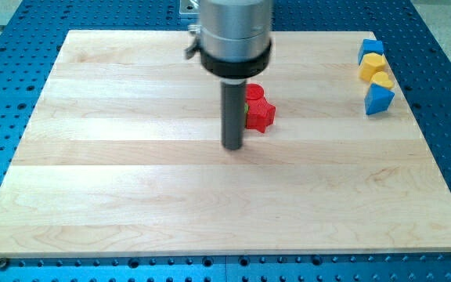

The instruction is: Push the green circle into the green star

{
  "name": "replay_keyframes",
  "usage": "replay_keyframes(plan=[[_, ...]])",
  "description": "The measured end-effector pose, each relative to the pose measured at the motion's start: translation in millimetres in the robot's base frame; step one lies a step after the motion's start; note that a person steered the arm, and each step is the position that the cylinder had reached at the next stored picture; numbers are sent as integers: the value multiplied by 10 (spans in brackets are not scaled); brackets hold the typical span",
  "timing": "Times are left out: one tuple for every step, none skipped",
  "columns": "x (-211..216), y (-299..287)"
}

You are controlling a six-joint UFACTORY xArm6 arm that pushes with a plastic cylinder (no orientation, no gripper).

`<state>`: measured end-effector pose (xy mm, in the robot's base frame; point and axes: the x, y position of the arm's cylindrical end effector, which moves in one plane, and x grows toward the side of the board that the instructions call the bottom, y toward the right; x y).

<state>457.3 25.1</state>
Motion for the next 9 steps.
replay_keyframes(plan=[[-358, 7], [-694, -81], [-1203, -91], [-1094, -560], [-1173, -763], [-1461, -576], [-1705, -279], [-1726, -219], [-1528, -268]])
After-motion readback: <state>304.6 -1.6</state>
